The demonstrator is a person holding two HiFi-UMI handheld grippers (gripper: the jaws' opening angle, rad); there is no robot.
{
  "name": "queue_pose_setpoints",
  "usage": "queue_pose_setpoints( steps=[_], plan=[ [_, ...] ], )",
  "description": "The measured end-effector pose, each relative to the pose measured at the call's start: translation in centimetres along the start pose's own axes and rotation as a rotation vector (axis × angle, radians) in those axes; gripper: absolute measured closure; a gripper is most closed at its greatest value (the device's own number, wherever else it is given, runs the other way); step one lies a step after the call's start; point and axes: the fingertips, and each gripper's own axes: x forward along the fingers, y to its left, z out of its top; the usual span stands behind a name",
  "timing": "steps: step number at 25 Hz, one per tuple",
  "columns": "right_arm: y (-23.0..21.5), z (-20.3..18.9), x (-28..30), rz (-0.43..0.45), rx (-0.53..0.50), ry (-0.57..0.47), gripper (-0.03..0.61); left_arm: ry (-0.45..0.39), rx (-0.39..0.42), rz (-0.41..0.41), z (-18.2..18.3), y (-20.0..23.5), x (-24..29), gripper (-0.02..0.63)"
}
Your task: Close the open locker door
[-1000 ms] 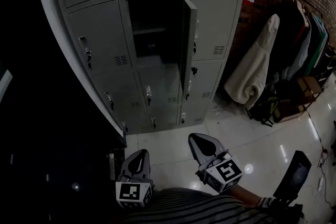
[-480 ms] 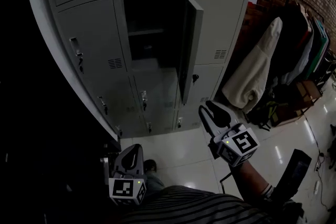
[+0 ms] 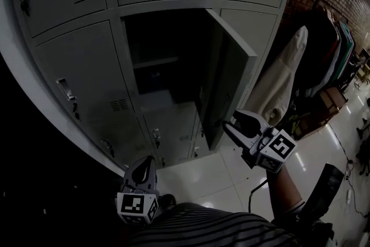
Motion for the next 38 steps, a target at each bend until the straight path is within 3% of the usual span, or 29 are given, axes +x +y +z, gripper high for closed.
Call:
queue_pose_setpoints(
  steps=[5,11,19,21,27,38],
  plan=[
    [1.2,0.6,2.5,0.057,0.001,-0.015,0.426,-0.014,0.016,-0.070,2.1,3.2,4.9,0.611],
    [4.8,1.3,7.7,0.055,0.009,-0.061,0.431,-0.010,0.021,-0.100,2.5,6.5,7.6,0.611],
    [7.1,0.8,17.2,-0.022,-0.055,-0.033,0.421,-0.014,-0.001,-0.010,2.3,13.6,7.8,0.611],
    [7.2,0.7,19.6,-0.040,-0.069,-0.024,0.449,-0.017,-0.003,0.017,2.1,15.3,7.7,0.611],
    [5.9,0.2,25.7,-0.048,-0.062,-0.010,0.442,0.015,-0.018,0.087,1.3,19.3,7.1,0.611],
    [2.6,0.1,31.7,-0.103,-0.049,-0.003,0.509,0.017,-0.030,0.137,2.0,22.7,7.5,0.611]
  ],
)
